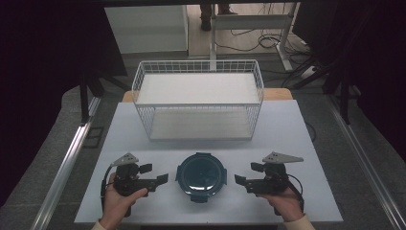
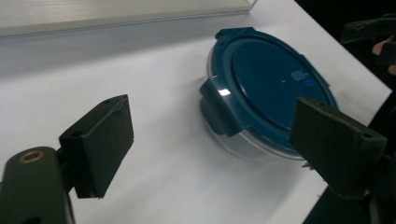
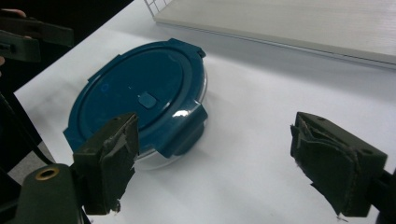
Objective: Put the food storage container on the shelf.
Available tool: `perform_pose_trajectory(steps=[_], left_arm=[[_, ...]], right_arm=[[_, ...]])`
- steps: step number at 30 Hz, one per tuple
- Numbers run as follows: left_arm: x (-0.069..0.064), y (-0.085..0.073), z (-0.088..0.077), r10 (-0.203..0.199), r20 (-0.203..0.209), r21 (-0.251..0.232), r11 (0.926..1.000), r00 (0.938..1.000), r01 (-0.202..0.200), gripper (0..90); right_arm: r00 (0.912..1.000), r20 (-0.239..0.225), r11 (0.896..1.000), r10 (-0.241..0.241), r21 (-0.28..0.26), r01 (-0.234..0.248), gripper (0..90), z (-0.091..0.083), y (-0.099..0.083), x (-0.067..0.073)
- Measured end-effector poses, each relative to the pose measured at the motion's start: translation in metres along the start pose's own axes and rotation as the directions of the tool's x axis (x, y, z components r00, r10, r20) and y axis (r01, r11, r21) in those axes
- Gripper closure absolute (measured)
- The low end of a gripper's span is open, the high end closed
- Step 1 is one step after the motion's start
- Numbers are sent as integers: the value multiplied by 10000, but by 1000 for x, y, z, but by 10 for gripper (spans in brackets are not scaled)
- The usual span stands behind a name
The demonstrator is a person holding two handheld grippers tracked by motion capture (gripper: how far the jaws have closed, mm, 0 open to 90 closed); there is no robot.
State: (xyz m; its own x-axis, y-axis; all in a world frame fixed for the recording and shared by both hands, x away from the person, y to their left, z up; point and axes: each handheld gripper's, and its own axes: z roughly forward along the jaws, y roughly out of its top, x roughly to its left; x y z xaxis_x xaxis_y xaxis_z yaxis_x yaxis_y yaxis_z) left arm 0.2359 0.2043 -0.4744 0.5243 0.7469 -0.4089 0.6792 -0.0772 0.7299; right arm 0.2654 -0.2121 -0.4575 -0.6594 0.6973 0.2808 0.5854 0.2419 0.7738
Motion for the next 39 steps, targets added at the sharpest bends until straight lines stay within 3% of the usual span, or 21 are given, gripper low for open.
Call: perform_pose_trajectory(steps=[5,9,12,15,24,27,34,37,39], left_arm=[[-2,4,4,-124,282,184,9998,9995,119,122],[0,5,10,-586,611,380,9977,9964,563,108],[3,7,19,-1094,979,681,9923,9892,1030,101],[5,9,28,-1360,1278,962,9876,9824,1242,101],[9,12,49,-1718,1612,1439,9783,9719,1491,111],[11,12,55,-1872,1713,1587,9742,9673,1604,116],[15,11,67,-2289,1994,1968,9619,9528,1900,121],[16,10,70,-2540,2181,2018,9564,9423,2111,128],[19,7,73,-2824,2371,2122,9488,9295,2341,138]], right_arm=[[9998,-145,9999,141,46,-141,146,4,3,5],[9992,-284,9994,282,183,-277,136,10,4,7],[9974,-474,9979,548,371,-531,122,17,4,8],[9946,-628,9954,832,531,-800,113,26,4,7],[9815,-827,9815,1724,986,-1641,95,48,1,9],[9731,-909,9729,2118,1143,-2011,94,55,-3,8],[9506,-1154,9523,2882,1390,-2719,95,68,-7,6],[9437,-1270,9463,3054,1508,-2860,97,72,-9,7],[9376,-1346,9411,3205,1577,-2991,99,74,-10,7]])
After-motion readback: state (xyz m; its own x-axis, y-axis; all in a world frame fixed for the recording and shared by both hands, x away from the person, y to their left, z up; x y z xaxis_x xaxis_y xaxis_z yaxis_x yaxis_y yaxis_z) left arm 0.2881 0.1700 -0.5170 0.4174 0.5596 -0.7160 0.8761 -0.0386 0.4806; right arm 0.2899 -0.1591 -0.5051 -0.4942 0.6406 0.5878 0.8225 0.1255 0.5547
